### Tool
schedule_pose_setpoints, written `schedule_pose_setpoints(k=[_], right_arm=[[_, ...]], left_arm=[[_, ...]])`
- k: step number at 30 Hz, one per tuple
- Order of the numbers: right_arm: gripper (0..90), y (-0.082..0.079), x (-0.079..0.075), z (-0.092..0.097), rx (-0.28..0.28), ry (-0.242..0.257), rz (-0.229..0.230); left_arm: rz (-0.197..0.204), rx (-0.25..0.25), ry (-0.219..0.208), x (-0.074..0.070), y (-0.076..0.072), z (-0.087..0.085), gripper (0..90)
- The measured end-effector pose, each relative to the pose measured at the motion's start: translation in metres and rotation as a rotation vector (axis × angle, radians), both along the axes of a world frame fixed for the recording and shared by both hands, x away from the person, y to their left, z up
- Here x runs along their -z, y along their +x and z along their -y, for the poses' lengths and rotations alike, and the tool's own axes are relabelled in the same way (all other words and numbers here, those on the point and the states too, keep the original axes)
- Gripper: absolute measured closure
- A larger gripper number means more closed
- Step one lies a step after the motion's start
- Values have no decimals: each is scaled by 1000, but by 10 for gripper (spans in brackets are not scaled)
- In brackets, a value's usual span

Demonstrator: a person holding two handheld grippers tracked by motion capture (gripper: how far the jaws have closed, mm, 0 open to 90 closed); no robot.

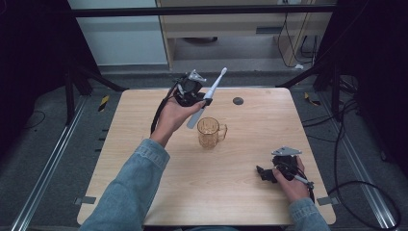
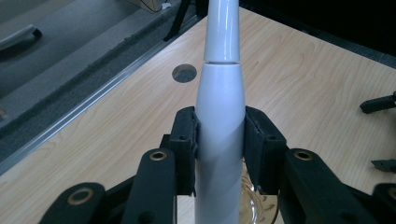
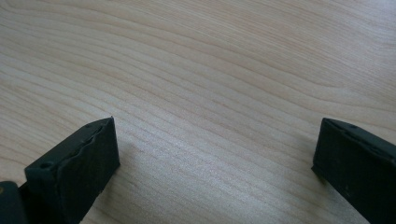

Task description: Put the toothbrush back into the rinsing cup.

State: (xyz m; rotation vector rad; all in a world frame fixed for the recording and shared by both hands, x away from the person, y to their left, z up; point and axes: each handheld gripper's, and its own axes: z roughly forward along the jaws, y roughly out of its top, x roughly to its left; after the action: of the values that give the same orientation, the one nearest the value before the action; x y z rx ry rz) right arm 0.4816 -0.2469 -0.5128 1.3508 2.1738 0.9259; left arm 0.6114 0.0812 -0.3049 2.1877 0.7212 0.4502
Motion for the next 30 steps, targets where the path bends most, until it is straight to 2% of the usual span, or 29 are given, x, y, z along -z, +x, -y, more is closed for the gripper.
schedule_pose_setpoints(k=[6,10,19,30], right_arm=[[4,0,0,0,-3,-2,2],[3,0,0,0,-2,-3,2],[3,0,0,0,-2,-4,1],[4,0,0,0,-3,-7,3]], left_arm=[[23,-7,-25,-3,1,4,664],[17,3,-18,-1,4,7,664],[26,-3,-63,-2,10,9,664],[52,-1,-82,1,12,16,664]])
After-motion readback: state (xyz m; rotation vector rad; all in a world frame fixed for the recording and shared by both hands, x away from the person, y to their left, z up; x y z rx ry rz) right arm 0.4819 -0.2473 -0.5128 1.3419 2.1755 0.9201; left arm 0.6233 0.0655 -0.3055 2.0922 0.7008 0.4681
